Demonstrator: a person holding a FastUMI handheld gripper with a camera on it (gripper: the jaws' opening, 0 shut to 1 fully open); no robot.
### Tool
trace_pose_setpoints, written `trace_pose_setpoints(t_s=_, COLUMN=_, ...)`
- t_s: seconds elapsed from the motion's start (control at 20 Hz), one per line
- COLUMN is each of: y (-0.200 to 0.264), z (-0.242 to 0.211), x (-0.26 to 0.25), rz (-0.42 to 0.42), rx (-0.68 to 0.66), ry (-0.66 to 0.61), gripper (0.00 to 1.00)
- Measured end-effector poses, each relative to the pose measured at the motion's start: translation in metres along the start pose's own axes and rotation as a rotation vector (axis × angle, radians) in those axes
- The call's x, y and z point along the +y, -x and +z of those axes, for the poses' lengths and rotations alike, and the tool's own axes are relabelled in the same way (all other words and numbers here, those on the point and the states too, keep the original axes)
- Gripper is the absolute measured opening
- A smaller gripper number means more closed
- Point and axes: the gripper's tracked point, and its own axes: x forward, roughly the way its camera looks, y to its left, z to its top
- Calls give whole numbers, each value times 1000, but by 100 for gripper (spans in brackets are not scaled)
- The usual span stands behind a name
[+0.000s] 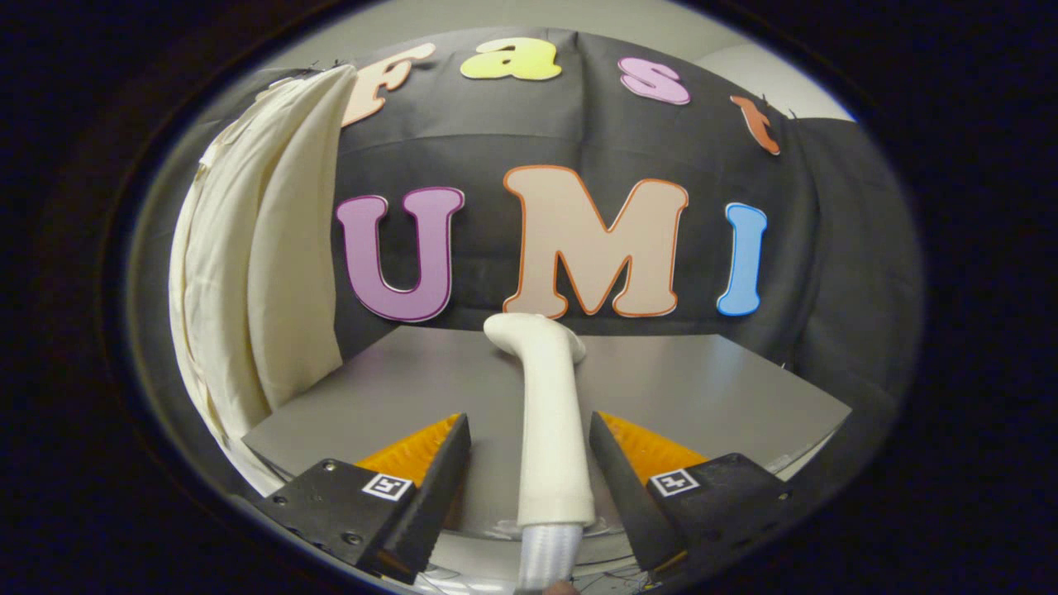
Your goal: Iron the clothes twice with a garment steamer, once on the left side and once on the right side.
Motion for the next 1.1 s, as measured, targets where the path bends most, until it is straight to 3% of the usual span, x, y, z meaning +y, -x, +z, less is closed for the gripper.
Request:
trace_pose_setpoints(t_s=0.25, y=-14, z=-3, x=-4, rz=-6, rx=67, ry=-48, gripper=75)
trace_pose_setpoints(t_s=0.5, y=-16, z=-5, x=-13, rz=-42, rx=76, ry=-47, gripper=44)
trace_pose_setpoints(t_s=0.65, y=-4, z=-6, x=-15, rz=-64, rx=120, ry=-74, gripper=41)
trace_pose_setpoints(t_s=0.8, y=17, z=2, x=-7, rz=-62, rx=82, ry=-100, gripper=39)
trace_pose_setpoints(t_s=1.1, y=83, z=14, x=22, rz=-56, rx=58, ry=-131, gripper=39)
